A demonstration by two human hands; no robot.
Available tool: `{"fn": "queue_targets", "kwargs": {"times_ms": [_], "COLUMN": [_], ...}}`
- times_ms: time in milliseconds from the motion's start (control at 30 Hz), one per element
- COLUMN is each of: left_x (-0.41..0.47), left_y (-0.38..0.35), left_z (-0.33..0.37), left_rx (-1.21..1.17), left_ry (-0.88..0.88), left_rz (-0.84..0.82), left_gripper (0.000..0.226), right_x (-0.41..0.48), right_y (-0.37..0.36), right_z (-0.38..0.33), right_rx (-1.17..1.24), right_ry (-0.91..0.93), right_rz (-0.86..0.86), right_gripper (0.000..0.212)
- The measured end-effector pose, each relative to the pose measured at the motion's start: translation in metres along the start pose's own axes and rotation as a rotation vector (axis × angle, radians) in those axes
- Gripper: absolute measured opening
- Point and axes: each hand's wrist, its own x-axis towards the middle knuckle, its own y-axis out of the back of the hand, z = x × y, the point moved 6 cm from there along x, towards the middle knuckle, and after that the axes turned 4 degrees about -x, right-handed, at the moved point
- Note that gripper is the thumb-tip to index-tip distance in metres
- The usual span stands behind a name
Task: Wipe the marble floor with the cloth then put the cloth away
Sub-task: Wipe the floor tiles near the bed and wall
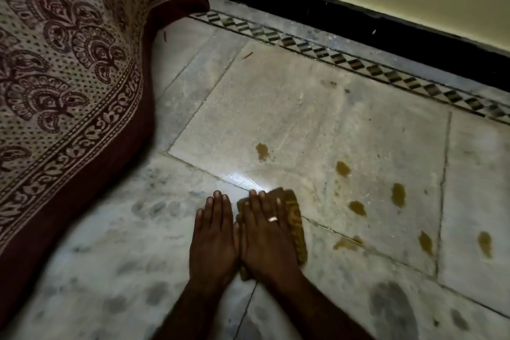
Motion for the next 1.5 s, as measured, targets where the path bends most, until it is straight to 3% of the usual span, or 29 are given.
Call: {"fn": "queue_targets", "kwargs": {"times_ms": [100,167,333,400,533,700,867,967,1067,1133,1233,1367,1500], "left_x": [0.007,0.013,0.013,0.013,0.012,0.013,0.016,0.015,0.016,0.018,0.018,0.021,0.031], "left_y": [0.001,0.002,0.005,0.005,0.005,0.007,0.006,0.004,0.003,0.002,-0.003,-0.009,-0.011], "left_z": [0.0,0.002,0.003,0.003,0.001,-0.008,-0.001,0.0,0.001,0.009,0.038,0.046,0.053], "left_rx": [0.015,0.02,0.025,0.02,-0.017,-0.131,-0.043,-0.028,-0.028,-0.041,-0.051,-0.054,-0.041], "left_ry": [0.016,0.031,0.04,0.041,0.045,0.101,0.103,0.118,0.153,0.139,-0.055,-0.065,-0.106], "left_rz": [0.019,0.017,0.027,0.023,0.043,0.09,0.024,-0.01,-0.016,-0.013,-0.022,-0.002,-0.019], "left_gripper": [0.06,0.063,0.065,0.065,0.063,0.063,0.064,0.068,0.069,0.068,0.064,0.062,0.064], "right_x": [0.034,0.054,0.051,0.017,-0.004,0.079,0.134,0.127,0.085,0.04,-0.002,0.044,0.101], "right_y": [-0.01,-0.012,-0.002,-0.003,-0.002,-0.018,-0.013,-0.008,-0.004,0.003,0.006,0.006,0.0], "right_z": [0.01,0.029,0.1,0.095,0.037,0.008,0.069,0.126,0.158,0.157,0.12,0.077,0.122], "right_rx": [-0.003,0.004,-0.06,-0.118,-0.017,0.059,-0.05,-0.109,-0.138,-0.144,-0.099,-0.048,-0.002], "right_ry": [0.198,0.234,-0.164,-0.219,0.061,0.276,0.175,-0.002,-0.039,-0.021,0.006,0.196,0.001], "right_rz": [-0.077,-0.111,-0.049,-0.045,0.033,0.002,0.033,-0.016,-0.105,-0.124,-0.097,0.041,0.019], "right_gripper": [0.058,0.058,0.057,0.062,0.067,0.057,0.051,0.057,0.061,0.061,0.059,0.054,0.053]}}
